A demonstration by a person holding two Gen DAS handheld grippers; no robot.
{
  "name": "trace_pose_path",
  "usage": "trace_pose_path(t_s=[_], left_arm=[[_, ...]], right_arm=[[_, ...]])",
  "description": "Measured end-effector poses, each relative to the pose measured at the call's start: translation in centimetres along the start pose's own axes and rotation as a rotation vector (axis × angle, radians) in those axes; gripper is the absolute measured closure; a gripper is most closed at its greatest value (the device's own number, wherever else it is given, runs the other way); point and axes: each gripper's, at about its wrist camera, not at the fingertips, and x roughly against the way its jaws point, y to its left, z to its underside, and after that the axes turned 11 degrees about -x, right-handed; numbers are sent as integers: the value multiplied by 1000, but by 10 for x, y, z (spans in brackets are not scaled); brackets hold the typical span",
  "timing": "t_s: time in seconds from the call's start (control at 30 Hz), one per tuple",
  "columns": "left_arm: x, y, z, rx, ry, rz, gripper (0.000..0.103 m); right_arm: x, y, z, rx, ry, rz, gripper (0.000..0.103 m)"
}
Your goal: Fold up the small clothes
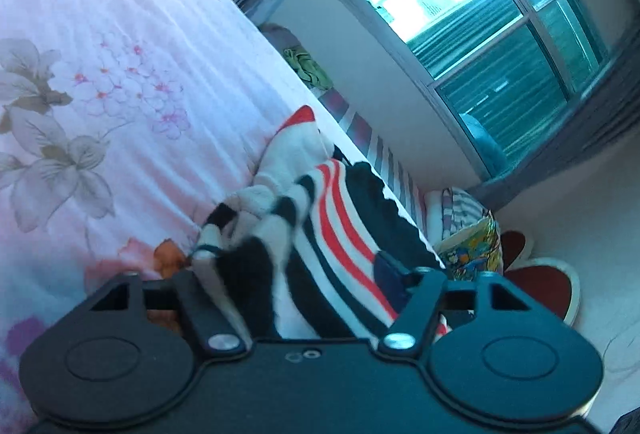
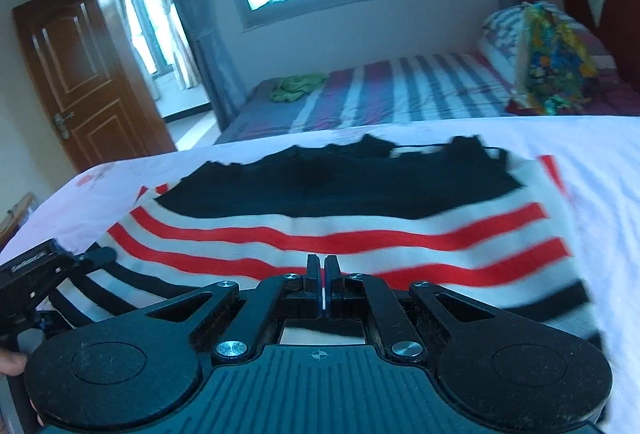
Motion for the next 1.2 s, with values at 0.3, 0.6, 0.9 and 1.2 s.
trace_pose_path(t_s=[0.3,0.6,0.9,1.2], left_arm=[[2,-2,-11,25,0,49,87],[-3,18,1,6,65,23,87],[21,-51,-26,-110,1,174,87],[2,-178,4,-406,101,258,87]], right_arm=[[-28,9,13,1,41,-27,100],[-43,9,20,16,84,-15,101],[-43,-3,15,-76,99,-40,103],[20,-52,2,-333,-54,-40,103]])
